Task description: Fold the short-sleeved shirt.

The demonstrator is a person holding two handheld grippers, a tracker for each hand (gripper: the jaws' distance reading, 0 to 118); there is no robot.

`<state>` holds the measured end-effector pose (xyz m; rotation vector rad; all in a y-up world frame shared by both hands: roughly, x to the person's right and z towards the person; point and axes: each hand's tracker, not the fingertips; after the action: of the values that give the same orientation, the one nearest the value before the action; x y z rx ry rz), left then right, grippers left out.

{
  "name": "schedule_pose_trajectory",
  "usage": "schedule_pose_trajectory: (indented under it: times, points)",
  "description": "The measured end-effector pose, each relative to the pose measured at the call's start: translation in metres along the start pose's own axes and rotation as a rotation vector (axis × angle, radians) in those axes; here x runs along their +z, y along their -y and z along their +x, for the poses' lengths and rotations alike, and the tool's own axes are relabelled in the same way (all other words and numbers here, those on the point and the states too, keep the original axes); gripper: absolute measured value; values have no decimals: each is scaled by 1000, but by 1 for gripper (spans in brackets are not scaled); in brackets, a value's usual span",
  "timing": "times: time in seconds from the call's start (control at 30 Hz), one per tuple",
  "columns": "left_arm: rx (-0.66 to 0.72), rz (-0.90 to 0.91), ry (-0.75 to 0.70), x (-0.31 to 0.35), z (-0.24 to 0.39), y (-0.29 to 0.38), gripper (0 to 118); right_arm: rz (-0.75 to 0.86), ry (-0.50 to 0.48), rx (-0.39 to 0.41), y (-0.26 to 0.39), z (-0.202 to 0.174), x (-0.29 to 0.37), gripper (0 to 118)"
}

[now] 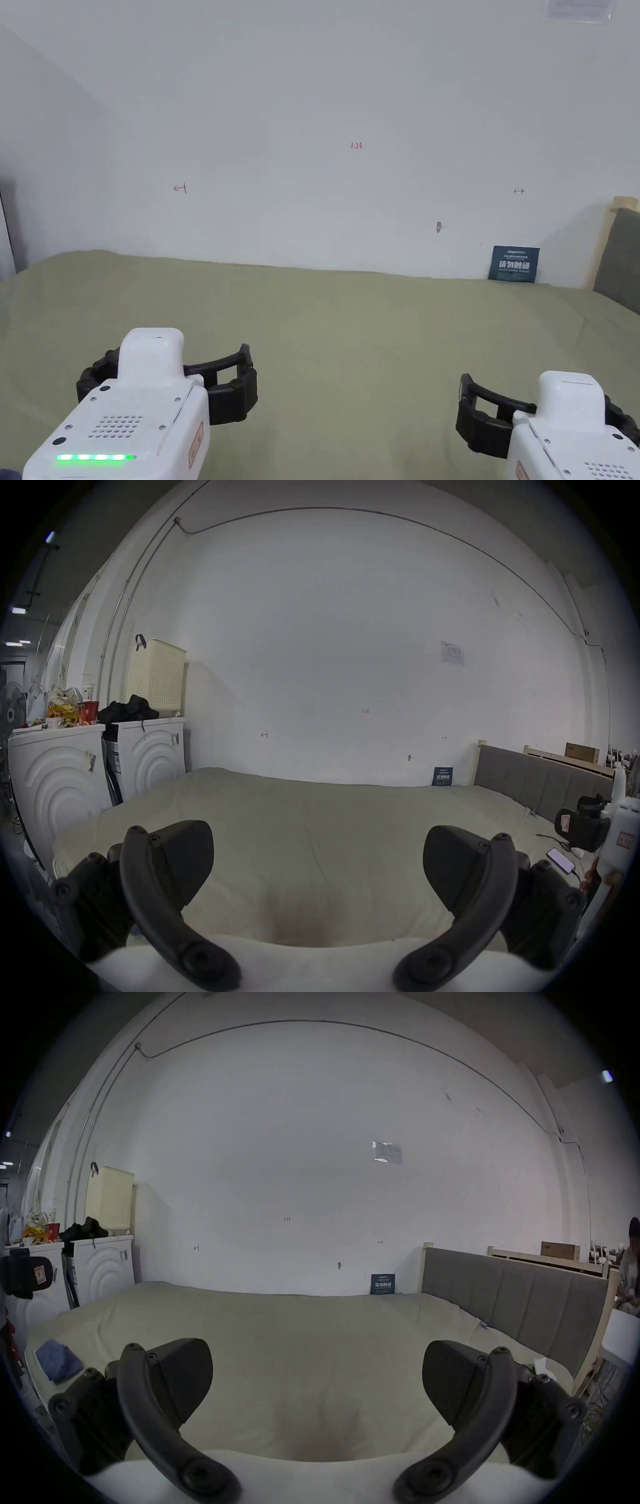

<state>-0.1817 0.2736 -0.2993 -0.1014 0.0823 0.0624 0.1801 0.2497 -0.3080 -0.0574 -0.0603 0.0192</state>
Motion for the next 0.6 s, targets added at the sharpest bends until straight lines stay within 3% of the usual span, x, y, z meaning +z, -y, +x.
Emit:
schedule_pose_trajectory:
  times: [0.23,0.6]
  points:
    - [38,-10,12,0,0,2,118,2,-38,10,-3,3,1,118]
    - [19,11,22,4,2,-6,118,9,-12,28,-7,2,3,118]
